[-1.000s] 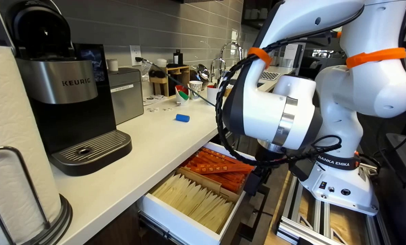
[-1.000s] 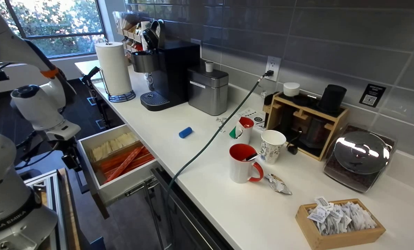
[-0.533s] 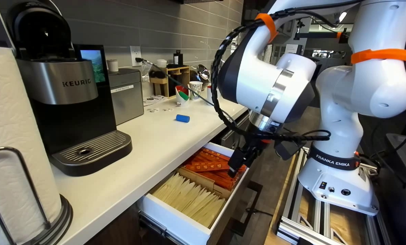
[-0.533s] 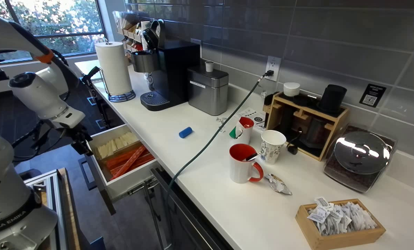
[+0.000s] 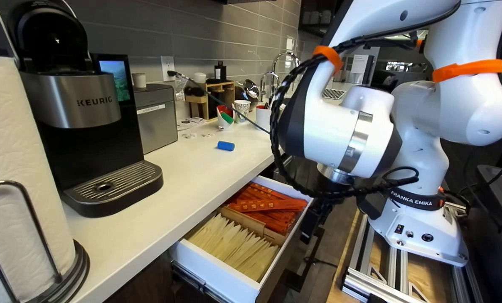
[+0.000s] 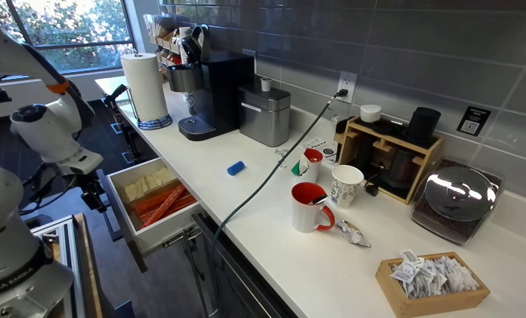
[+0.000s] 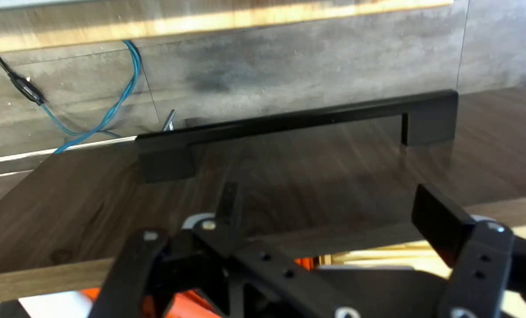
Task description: Put the orange item in the drawer and close the drawer
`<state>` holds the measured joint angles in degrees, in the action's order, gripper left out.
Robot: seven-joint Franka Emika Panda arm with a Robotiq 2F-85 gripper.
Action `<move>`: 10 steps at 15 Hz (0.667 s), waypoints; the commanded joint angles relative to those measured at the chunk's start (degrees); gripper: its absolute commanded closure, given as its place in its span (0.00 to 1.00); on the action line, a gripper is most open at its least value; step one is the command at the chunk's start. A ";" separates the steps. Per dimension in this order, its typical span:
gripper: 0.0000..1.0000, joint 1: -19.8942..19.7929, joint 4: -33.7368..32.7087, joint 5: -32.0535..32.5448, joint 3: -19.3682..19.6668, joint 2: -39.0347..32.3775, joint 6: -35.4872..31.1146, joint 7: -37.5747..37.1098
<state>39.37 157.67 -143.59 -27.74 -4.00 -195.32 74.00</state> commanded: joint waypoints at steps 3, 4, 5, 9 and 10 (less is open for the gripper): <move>0.00 -9.08 -0.01 -0.32 -10.74 -3.14 -0.22 3.68; 0.00 -10.29 -0.08 -0.40 -11.94 -2.74 -1.11 4.10; 0.00 -11.01 -0.17 -0.44 -12.47 -1.86 -2.60 3.41; 0.00 -13.36 0.69 -0.57 -13.62 -0.53 -5.80 2.22; 0.00 -13.83 0.11 -0.53 -13.22 -1.47 -6.48 2.58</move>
<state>27.42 157.04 -143.57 -39.96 -5.96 -200.22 76.42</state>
